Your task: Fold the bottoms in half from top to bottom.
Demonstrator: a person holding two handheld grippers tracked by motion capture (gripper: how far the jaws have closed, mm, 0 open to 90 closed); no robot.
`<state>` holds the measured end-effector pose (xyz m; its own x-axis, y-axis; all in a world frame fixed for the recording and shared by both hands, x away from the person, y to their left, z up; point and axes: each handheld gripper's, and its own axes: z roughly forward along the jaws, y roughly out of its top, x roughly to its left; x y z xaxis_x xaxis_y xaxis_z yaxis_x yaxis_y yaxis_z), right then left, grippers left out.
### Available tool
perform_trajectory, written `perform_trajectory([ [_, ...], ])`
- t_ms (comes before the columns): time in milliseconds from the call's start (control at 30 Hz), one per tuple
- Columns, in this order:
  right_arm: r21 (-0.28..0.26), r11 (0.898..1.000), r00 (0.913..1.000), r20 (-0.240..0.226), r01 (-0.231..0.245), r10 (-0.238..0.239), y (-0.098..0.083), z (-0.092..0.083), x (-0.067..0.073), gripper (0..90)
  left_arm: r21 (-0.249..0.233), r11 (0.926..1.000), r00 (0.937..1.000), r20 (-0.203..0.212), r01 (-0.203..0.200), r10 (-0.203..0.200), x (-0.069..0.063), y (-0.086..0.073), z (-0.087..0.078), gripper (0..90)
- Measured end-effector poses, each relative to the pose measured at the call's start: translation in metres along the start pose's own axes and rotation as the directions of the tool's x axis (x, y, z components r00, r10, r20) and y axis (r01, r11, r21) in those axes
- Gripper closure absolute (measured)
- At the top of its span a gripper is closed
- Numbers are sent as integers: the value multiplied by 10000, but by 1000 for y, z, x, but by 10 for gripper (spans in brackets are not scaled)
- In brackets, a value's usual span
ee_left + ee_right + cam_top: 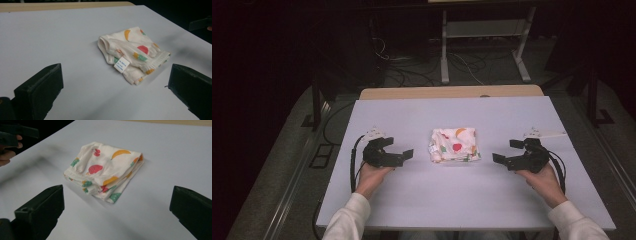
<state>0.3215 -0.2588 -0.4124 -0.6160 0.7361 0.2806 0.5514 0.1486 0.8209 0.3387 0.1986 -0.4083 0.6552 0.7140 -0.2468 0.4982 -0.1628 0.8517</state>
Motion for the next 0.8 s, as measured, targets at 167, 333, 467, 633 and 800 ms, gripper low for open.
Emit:
perform_trajectory([
  [167,-30,9999,9999,-44,-111,111,-11,-5,3,0,-150,9997,9998,95,-199,200,-5,-9,-8,0],
  [333,172,9998,9999,22,111,-111,-22,-9,6,0,-199,9995,9997,50,-231,232,-8,-20,-14,0],
  [467,114,9996,9997,93,245,-246,-28,-16,9,0,-331,9988,9994,61,-347,350,-13,-26,-21,0],
  [633,-37,10000,9999,88,89,-89,-35,-24,8,0,-274,9980,9983,81,-567,569,-18,-35,-30,0],
  [800,-61,10000,9999,107,-5,6,-39,-26,4,0,-342,9974,9979,156,-630,635,-20,-41,-33,0],
])
